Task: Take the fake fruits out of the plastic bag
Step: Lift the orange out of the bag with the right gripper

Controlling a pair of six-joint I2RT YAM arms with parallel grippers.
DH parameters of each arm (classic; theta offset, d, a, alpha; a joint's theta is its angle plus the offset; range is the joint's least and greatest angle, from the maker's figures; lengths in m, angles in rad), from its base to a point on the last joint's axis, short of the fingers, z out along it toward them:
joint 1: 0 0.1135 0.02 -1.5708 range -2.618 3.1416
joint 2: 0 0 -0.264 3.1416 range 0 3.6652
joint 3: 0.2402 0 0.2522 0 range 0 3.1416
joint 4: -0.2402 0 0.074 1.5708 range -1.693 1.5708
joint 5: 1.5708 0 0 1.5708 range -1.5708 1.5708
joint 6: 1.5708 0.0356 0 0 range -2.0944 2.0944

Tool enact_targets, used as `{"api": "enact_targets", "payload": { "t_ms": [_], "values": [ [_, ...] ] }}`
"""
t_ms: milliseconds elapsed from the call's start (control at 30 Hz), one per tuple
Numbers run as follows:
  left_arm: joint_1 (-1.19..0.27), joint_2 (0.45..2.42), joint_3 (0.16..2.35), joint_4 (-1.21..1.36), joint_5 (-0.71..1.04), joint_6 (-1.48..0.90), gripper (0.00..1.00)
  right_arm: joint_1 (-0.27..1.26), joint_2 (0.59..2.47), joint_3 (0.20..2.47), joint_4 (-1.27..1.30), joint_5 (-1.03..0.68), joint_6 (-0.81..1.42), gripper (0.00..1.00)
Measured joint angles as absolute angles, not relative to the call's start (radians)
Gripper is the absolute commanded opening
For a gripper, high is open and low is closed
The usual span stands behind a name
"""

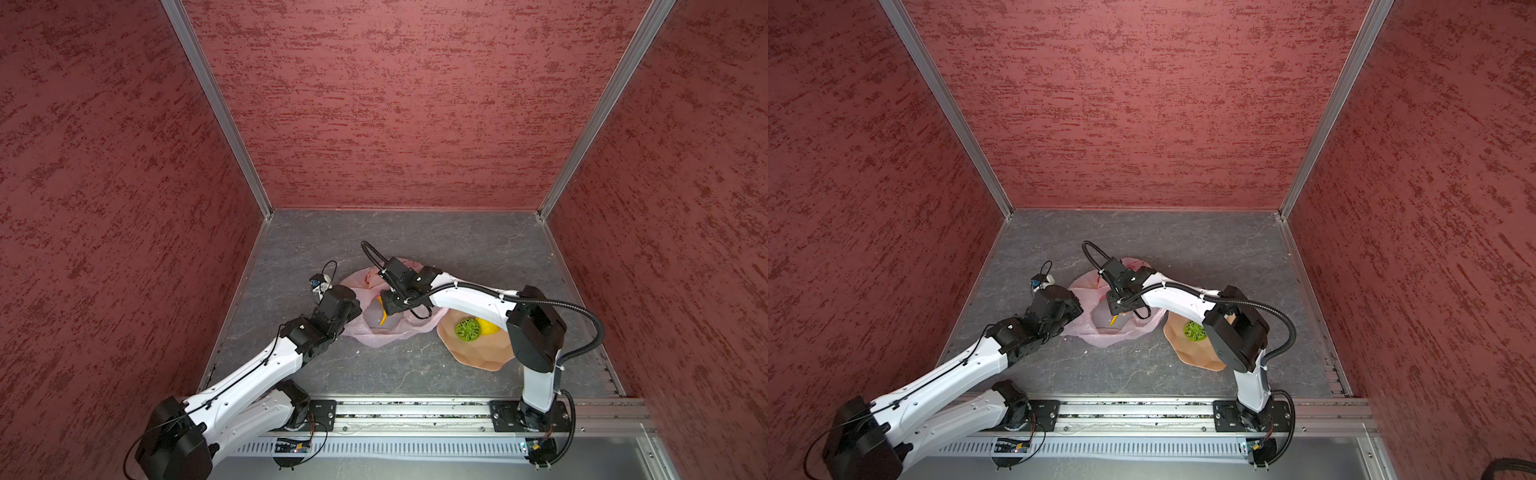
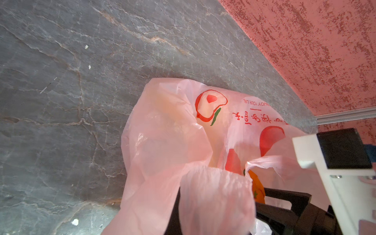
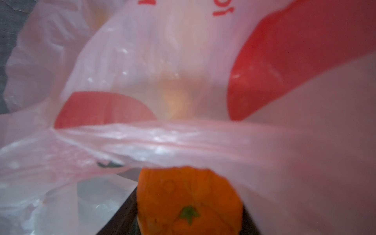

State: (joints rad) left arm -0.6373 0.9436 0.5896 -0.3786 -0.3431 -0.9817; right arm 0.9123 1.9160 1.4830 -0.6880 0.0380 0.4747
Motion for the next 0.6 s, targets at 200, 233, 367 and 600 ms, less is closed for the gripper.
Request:
{"api": "enact_targets", "payload": {
  "t_ms": [200, 233, 367, 600],
  "values": [
    [-0.634, 0.944, 0.595, -0.373, -0.343, -0.974, 0.00, 0.921, 1.898, 1.508, -0.710, 0.030, 0.455, 0.42],
    [-0.634, 0.943, 0.595, -0.373, -0.343, -0.973, 0.00, 0.922, 1.898, 1.515, -0.714, 0.029, 0.453, 0.42],
    [-0.634, 0.943, 0.595, -0.373, -0.343, -0.971, 0.00, 0.926, 1.893, 1.543, -0.735, 0.025, 0.443, 0.40],
    [-0.634, 0.944, 0.595, -0.373, -0.342, -0.971, 0.00, 0.927, 1.829, 1.626, -0.789, 0.020, 0.426, 0.39]
  ]
}}
